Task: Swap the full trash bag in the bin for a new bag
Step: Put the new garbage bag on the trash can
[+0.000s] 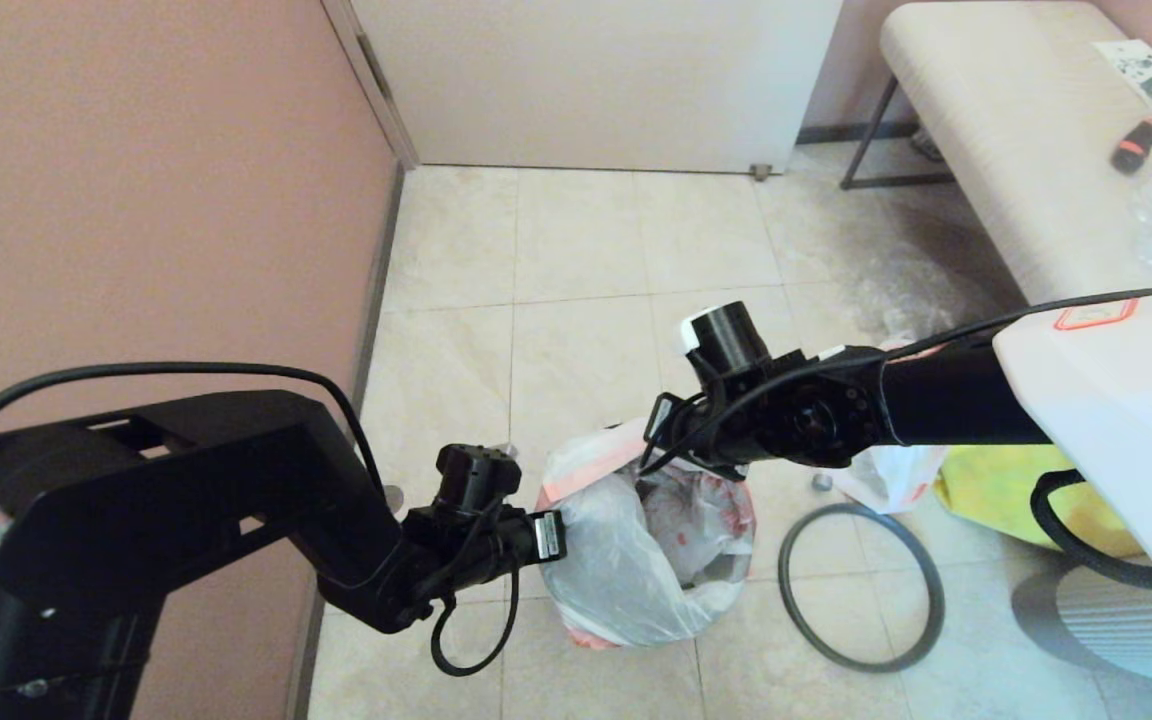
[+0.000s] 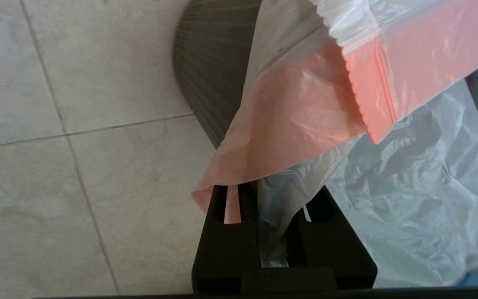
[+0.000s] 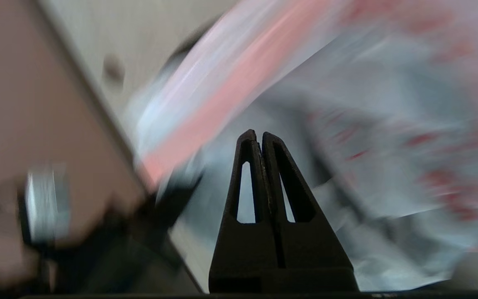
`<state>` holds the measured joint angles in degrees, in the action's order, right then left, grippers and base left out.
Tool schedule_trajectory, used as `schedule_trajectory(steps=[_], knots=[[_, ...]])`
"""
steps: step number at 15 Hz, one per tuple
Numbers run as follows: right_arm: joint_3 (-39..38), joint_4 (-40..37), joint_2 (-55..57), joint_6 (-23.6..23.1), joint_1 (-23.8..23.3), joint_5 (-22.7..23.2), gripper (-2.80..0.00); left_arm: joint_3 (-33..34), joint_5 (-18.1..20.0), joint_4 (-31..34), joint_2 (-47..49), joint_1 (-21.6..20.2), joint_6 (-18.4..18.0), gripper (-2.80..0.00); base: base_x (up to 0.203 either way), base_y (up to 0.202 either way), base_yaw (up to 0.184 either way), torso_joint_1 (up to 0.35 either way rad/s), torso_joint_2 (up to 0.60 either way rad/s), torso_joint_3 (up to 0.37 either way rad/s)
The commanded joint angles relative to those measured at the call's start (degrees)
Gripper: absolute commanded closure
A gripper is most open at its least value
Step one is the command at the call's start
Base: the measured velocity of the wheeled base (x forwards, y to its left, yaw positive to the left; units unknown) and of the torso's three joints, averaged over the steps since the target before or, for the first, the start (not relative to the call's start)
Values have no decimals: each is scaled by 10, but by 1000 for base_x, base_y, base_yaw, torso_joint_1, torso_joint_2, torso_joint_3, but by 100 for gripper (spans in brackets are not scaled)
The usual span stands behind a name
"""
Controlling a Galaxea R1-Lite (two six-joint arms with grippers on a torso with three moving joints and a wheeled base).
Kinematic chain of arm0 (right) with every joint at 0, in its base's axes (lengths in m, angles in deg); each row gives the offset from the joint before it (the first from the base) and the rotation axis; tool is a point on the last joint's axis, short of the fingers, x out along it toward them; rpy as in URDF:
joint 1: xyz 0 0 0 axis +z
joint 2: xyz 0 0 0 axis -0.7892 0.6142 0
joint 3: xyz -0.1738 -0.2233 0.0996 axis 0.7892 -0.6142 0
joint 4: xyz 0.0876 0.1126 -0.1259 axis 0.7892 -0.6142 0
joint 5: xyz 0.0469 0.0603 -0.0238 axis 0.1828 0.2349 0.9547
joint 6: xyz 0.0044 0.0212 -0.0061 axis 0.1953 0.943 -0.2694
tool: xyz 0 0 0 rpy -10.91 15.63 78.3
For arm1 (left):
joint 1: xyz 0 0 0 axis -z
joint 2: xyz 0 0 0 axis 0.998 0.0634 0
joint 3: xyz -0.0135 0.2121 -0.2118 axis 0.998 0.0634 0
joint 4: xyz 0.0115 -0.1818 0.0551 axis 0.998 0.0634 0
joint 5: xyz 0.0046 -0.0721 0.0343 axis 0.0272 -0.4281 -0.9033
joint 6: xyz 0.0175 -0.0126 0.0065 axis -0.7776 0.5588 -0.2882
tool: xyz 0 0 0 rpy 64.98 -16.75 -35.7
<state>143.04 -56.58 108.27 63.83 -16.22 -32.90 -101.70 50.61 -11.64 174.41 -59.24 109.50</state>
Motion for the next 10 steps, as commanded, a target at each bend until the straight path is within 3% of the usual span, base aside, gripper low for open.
schedule_trajectory(steps=[1, 6, 10], knots=[[-4, -4, -3, -14, 14, 6, 0, 1, 0, -3, -2, -2, 3, 0, 0, 0, 0, 0, 0, 0], [12, -2, 58, -64, 11, 25, 0, 6, 1, -18, -4, -3, 3, 0, 0, 0, 0, 0, 0, 0], [75, -1, 104, -90, 9, 42, 0, 11, 2, -24, -4, -2, 1, 0, 0, 0, 0, 0, 0, 0]])
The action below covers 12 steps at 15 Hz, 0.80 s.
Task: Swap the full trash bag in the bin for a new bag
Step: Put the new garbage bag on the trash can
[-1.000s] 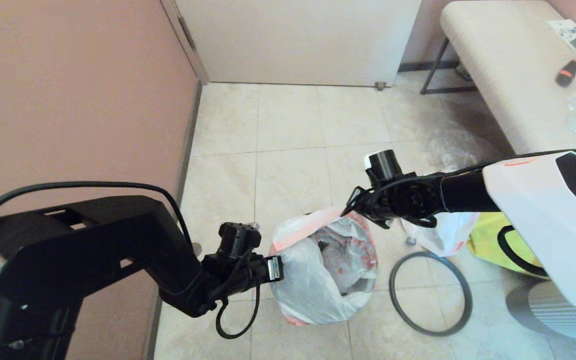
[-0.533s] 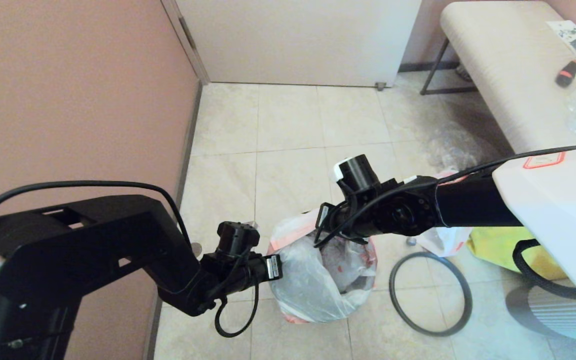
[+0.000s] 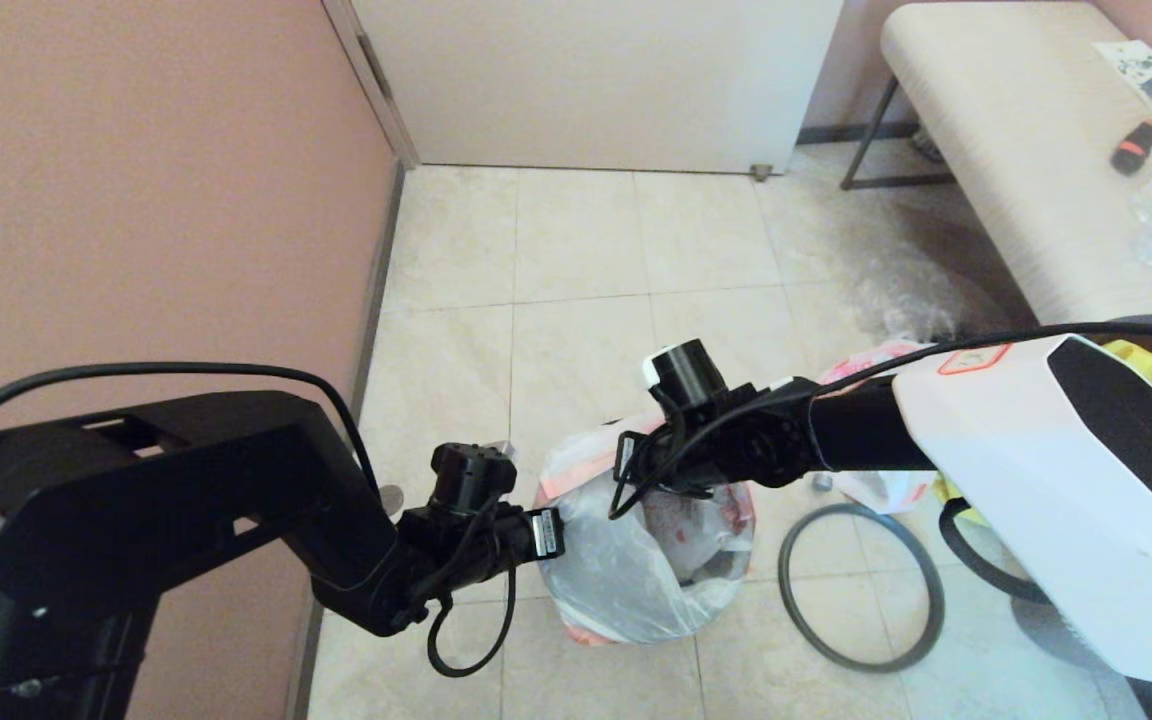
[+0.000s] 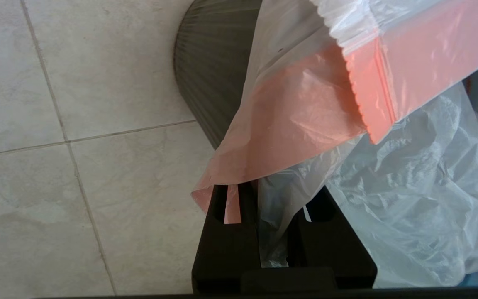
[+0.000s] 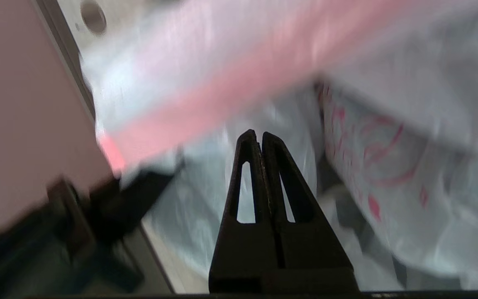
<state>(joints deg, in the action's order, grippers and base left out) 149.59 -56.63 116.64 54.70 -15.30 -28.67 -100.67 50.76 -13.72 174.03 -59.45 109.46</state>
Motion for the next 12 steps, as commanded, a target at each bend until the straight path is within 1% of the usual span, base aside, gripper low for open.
schedule_trajectory(steps=[1, 4, 12], knots=[[33, -1, 29, 1, 0, 0, 0, 2, 1, -3, -1, 1, 1, 0, 0, 0, 0, 0, 0, 0], [81, 1, 51, 1, 3, 0, 0, 6, 2, -4, -4, 2, 1, 0, 0, 0, 0, 0, 0, 0], [81, 3, 15, 5, 16, -2, 0, 10, 7, -3, -6, 6, -1, 0, 0, 0, 0, 0, 0, 0]])
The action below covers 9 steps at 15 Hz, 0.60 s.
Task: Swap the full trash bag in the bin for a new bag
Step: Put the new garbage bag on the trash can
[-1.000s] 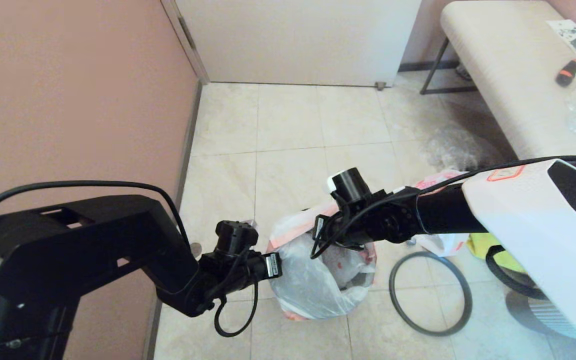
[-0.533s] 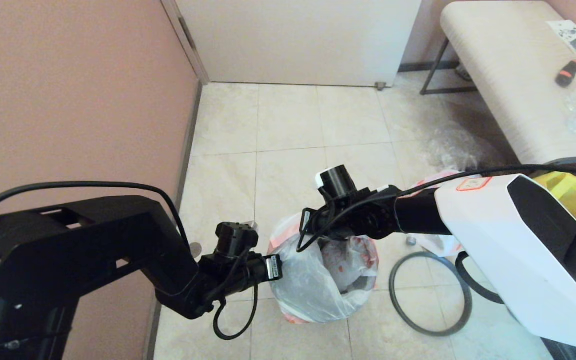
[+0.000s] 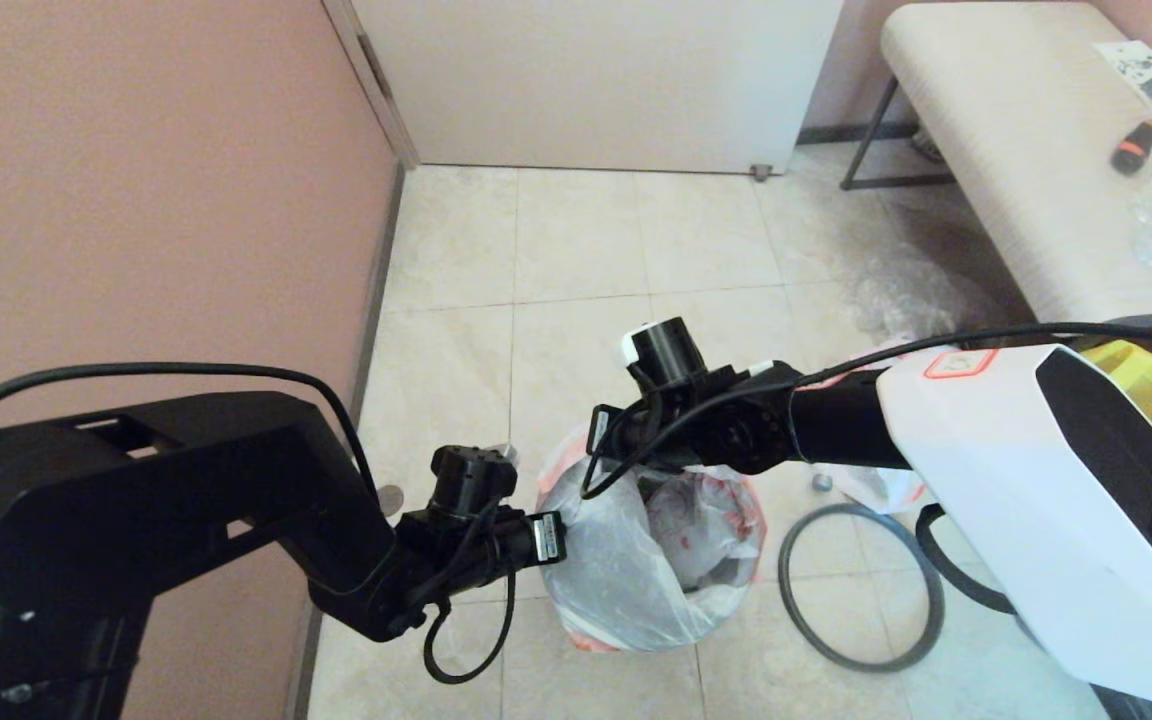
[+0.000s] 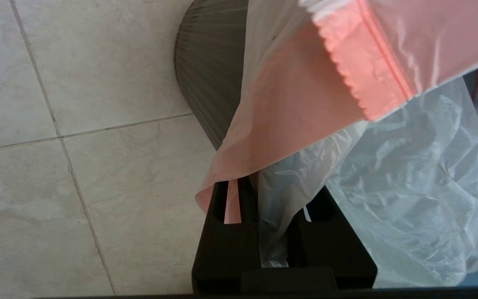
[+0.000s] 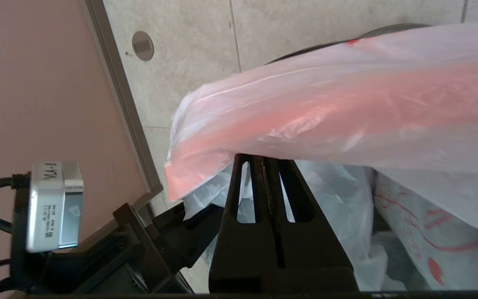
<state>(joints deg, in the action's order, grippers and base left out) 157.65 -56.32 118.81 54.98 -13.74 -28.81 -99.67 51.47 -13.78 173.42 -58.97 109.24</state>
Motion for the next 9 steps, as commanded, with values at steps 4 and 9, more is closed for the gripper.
schedule_trajectory(steps=[4, 9], knots=[[0, 26, -2, 1, 3, -1, 0, 5, -2, -8, -2, 4, 1, 0, 0, 0, 0, 0, 0, 0], [1, 73, 9, -1, -8, -3, 0, 46, -1, -92, -6, 10, -10, 0, 0, 0, 0, 0, 0, 0]])
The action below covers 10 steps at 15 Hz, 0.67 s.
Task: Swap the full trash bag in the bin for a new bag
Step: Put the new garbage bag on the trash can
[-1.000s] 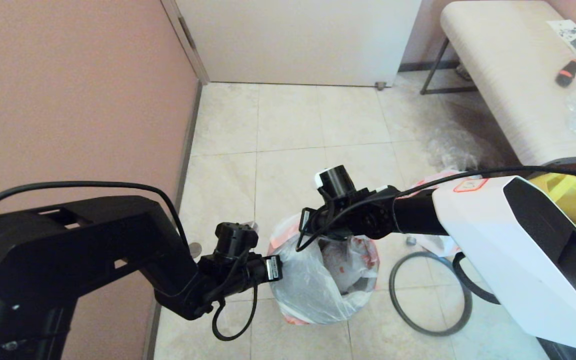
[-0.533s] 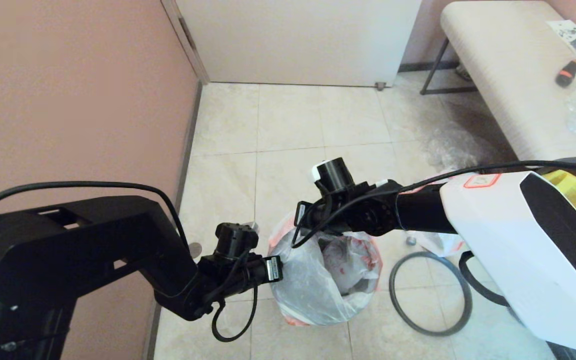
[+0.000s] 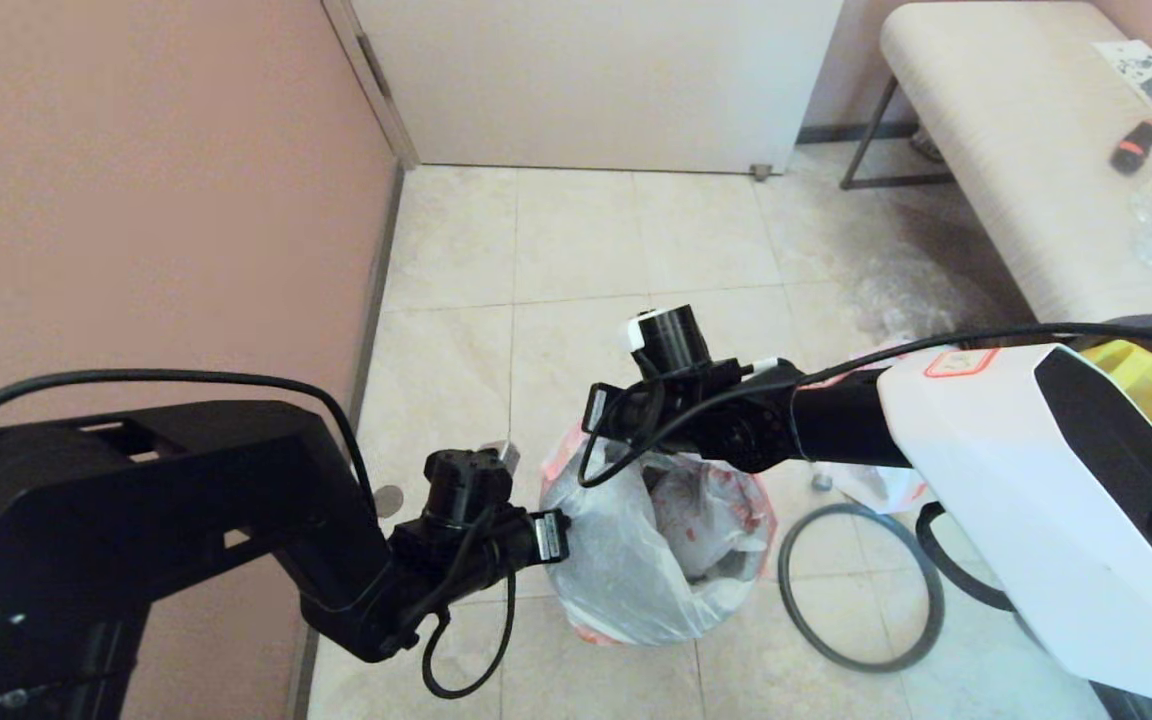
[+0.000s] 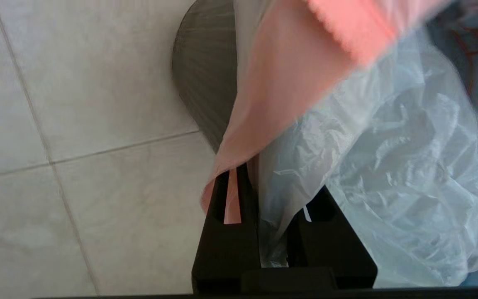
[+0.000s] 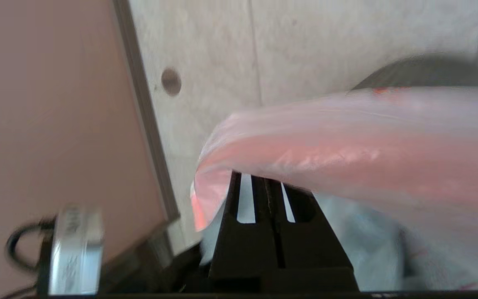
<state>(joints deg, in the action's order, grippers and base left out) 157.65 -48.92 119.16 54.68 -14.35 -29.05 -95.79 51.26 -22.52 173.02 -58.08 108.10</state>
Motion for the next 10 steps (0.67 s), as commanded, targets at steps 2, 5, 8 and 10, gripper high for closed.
schedule_trajectory(steps=[2, 5, 8, 10], knots=[[1, 17, 8, 2, -8, -9, 0, 11, 1, -9, -1, 0, -11, 0, 0, 0, 0, 0, 0, 0], [2, 31, 5, 1, -20, -14, 0, 17, 1, -13, 1, 0, -17, 0, 0, 0, 0, 0, 0, 0], [2, 26, 10, 2, -51, -14, 0, 25, 1, -50, 4, -7, -16, 0, 0, 0, 0, 0, 0, 0], [1, 23, 19, 1, -69, -14, 0, 24, -2, -89, 14, -16, -12, 0, 0, 0, 0, 0, 0, 0]])
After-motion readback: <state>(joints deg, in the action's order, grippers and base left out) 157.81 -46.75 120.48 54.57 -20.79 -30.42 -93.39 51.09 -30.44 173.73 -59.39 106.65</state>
